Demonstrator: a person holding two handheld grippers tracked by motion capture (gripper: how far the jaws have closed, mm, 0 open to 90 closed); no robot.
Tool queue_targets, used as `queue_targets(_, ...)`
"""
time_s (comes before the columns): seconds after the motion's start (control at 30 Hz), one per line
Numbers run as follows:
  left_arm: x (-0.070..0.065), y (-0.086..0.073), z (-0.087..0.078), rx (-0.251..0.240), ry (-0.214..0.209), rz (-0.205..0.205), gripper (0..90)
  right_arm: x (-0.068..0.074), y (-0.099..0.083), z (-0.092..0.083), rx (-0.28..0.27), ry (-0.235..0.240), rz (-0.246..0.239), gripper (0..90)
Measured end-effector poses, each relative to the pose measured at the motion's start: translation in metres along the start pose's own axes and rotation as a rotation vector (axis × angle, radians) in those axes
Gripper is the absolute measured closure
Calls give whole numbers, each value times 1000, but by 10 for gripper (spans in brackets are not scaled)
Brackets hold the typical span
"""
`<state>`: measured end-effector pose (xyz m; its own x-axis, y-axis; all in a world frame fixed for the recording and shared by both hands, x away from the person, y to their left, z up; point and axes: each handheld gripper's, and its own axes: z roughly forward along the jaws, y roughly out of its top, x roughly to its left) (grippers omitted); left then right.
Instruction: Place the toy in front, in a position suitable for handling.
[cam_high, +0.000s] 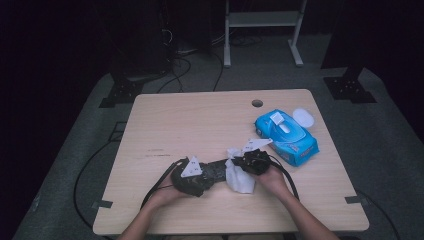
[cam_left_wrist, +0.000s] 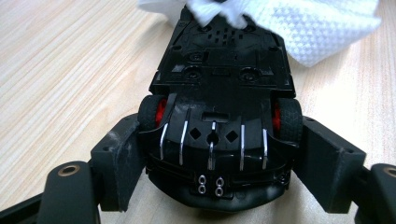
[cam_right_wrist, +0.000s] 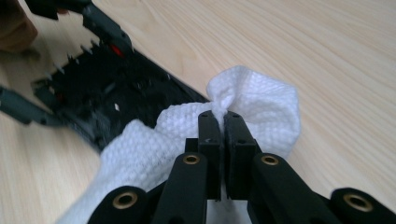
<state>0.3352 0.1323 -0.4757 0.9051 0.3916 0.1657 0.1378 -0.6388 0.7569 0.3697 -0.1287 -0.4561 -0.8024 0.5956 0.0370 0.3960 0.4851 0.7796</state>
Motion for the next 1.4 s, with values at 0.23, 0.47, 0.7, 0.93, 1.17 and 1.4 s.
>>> queue_targets(0.23,-1,-1,0,3,-1,6,233,11,17,16,-13,31,-23,867)
queue_targets(0.47,0,-2,0,4,-8,4,235,-2,9,8,-12,-4,7,867)
queue_targets(0.7,1,-2,0,2,-9,1,234,-6,-9,-9,-18,-5,37,867)
queue_targets(0.93,1,-2,0,1,-13,-6,234,6,-18,-18,-12,20,19,868)
queue_targets(1.17,1,-2,0,2,-11,-3,234,26,-7,-7,-17,75,-26,867)
queue_targets(1.4,1,-1,1,2,-8,-3,234,43,9,8,-20,123,-61,867)
